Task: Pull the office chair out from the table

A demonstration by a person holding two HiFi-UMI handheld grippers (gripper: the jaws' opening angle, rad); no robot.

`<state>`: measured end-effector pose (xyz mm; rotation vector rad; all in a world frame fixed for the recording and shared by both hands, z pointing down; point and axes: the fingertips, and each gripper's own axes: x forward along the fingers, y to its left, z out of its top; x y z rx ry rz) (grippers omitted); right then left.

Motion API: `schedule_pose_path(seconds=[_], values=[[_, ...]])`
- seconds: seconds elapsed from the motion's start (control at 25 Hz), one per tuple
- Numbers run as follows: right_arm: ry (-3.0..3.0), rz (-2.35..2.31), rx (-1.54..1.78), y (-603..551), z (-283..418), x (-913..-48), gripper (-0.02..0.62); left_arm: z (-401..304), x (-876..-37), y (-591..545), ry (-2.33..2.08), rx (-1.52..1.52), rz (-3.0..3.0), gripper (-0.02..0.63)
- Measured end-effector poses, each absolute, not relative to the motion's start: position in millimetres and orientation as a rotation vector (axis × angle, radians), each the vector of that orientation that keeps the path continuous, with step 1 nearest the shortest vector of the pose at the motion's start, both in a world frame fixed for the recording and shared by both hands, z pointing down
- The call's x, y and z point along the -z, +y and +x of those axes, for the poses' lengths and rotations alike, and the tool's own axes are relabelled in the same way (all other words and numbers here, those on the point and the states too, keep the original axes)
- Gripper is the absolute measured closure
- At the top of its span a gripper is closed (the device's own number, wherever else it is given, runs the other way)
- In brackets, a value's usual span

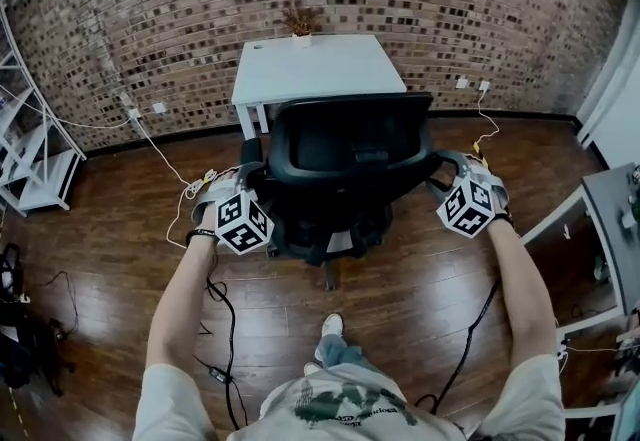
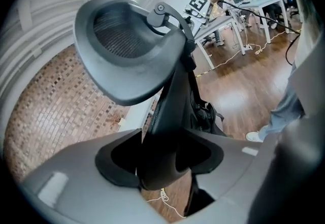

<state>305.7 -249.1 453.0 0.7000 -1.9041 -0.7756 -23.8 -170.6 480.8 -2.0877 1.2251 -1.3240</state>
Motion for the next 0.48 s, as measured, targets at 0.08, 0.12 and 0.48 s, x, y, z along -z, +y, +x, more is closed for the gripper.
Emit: schedule_pose_path(seconds=[0.08,0.12,0.48], values=[[-1.956,0.758,0.766,-230.1,299.3,-445.4,0.373,-27.7,-472.9,-160.4,1.332,1.231,-2.093,0.368],[-1.986,0.789,0.758,-219.5,295.7,-441.7,0.373,-28.4,-467.4,-154.6,1.393,1.166,-2.105,0.357],[-2.408,0.965,0.565,-115.4,234.3,-409.5,0.430,21.2,-422.5,-74.5,1.626,0.652,-2.237,0.501]])
